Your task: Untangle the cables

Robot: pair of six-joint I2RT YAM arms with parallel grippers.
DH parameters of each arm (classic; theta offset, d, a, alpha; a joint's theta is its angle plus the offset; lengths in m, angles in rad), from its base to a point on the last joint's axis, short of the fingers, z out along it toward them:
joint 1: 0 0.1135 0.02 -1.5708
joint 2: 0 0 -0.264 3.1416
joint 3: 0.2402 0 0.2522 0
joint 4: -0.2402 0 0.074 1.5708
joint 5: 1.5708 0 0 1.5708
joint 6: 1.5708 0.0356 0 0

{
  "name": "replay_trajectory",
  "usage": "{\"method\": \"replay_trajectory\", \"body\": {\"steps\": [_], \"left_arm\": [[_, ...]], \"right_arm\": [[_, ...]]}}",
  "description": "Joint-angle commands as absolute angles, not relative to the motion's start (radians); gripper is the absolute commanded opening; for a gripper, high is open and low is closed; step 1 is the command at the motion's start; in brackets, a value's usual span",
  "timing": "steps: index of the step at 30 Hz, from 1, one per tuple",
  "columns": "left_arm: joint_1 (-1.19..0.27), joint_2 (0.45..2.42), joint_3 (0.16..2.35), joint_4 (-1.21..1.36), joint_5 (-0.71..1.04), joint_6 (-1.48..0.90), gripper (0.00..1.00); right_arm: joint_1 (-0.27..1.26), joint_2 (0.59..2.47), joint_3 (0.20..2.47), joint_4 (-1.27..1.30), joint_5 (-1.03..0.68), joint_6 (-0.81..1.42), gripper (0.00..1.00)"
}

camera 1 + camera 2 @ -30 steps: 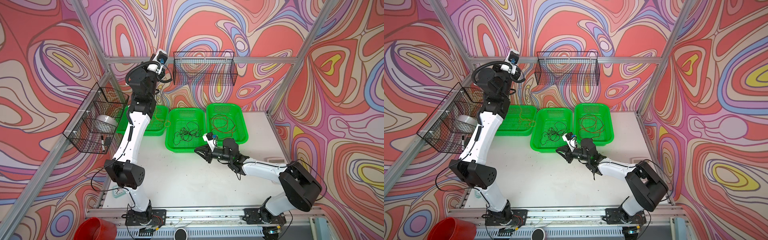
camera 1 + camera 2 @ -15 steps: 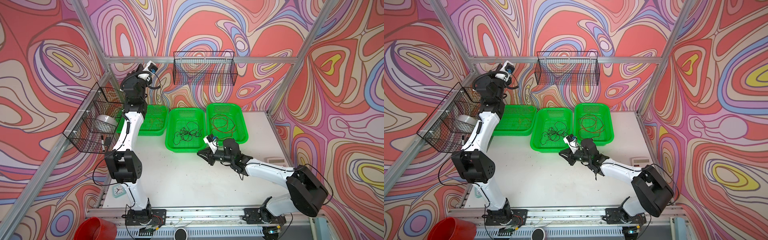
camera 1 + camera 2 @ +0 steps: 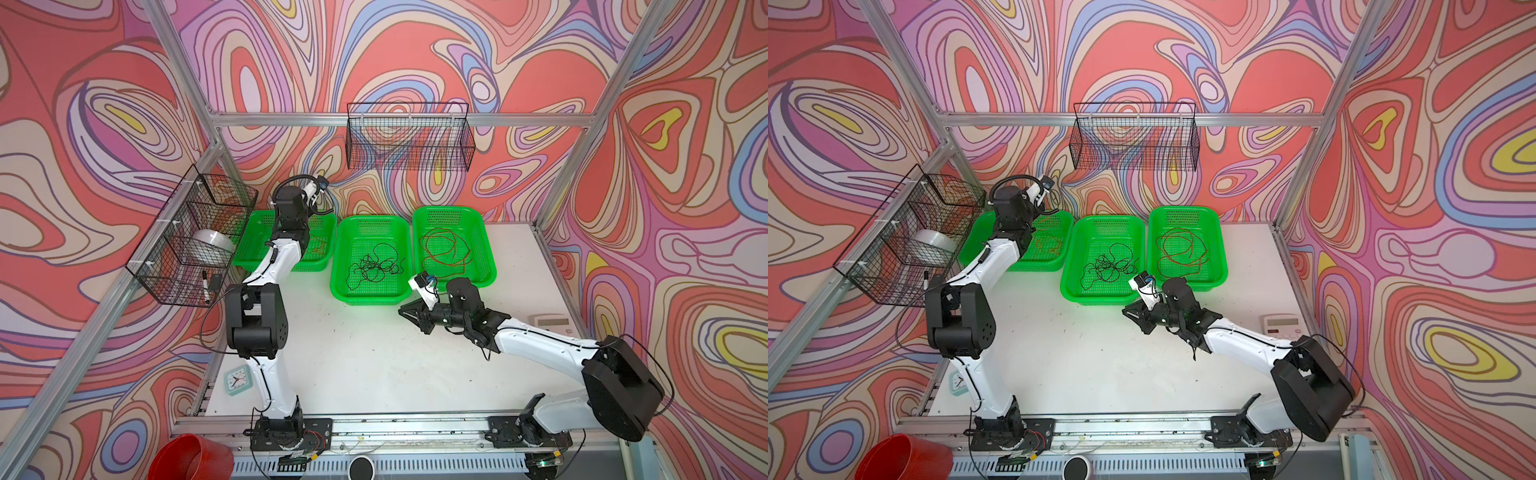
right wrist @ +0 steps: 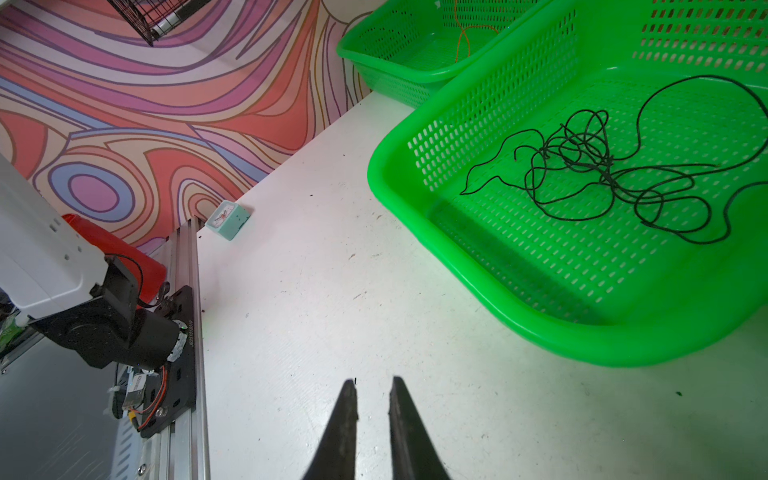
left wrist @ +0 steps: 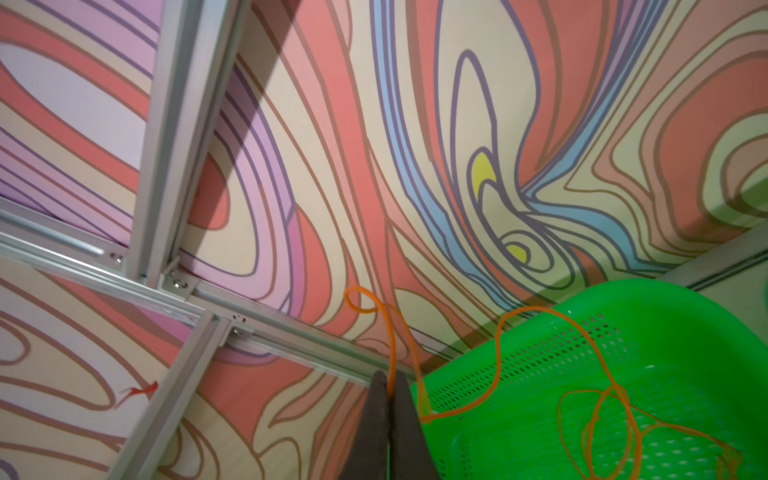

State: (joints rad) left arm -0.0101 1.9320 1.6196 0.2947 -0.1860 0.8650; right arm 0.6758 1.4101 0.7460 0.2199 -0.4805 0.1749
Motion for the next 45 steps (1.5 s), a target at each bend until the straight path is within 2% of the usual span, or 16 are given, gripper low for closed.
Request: {"method": "replay_trajectory", "body": {"steps": [1,8,17,18,20,21,22,26,28,29,30,33,36,41,45], "left_arm": [[-0.016,1.955,1.658,0.121,-0.215,0.712,0.00],[-0.017,2.062,1.672,0.037,-0.365,0.561,0.00],[0.009,2.184,1.734,-0.028,-0.465,0.433,0.02],[0.016,2.192,1.739,-0.038,-0.468,0.418,0.10],[0.027,2.192,1.745,-0.070,-0.447,0.386,0.34],[0.031,2.184,1.742,-0.082,-0.436,0.368,0.48],[0.031,2.165,1.729,-0.085,-0.419,0.362,0.57],[0.026,2.018,1.574,0.010,-0.325,0.333,0.78],[0.018,1.926,1.471,0.067,-0.285,0.333,0.99],[0.013,1.882,1.434,0.076,-0.253,0.330,1.00],[0.009,1.828,1.392,0.082,-0.224,0.316,1.00],[0.005,1.682,1.300,0.037,-0.097,0.230,1.00],[-0.003,1.526,1.169,0.023,0.008,0.155,1.00],[-0.053,1.256,0.905,0.040,0.059,0.145,1.00],[-0.081,1.118,0.624,0.202,0.033,0.092,1.00]], "right_arm": [[0.678,1.423,0.745,0.222,-0.447,0.208,0.16],[0.678,1.390,0.675,0.283,-0.368,0.248,0.15],[0.678,1.293,0.603,0.256,-0.251,0.273,0.17],[0.678,1.278,0.595,0.249,-0.232,0.273,0.19],[0.678,1.245,0.579,0.234,-0.192,0.272,0.23],[0.678,1.224,0.576,0.216,-0.164,0.269,0.28],[0.678,1.200,0.572,0.203,-0.130,0.261,0.35],[0.678,1.117,0.622,0.096,0.045,0.255,0.60],[0.678,1.088,0.658,0.064,0.115,0.215,0.71],[0.678,1.079,0.674,0.050,0.156,0.203,0.80],[0.677,1.073,0.693,0.041,0.198,0.180,0.97],[0.653,1.076,0.730,0.039,0.274,0.085,0.98],[0.557,1.108,0.756,0.018,0.283,0.055,0.98],[0.409,1.102,0.688,0.085,0.273,-0.013,0.98],[0.154,1.084,0.576,0.219,0.156,0.093,0.98]]}}
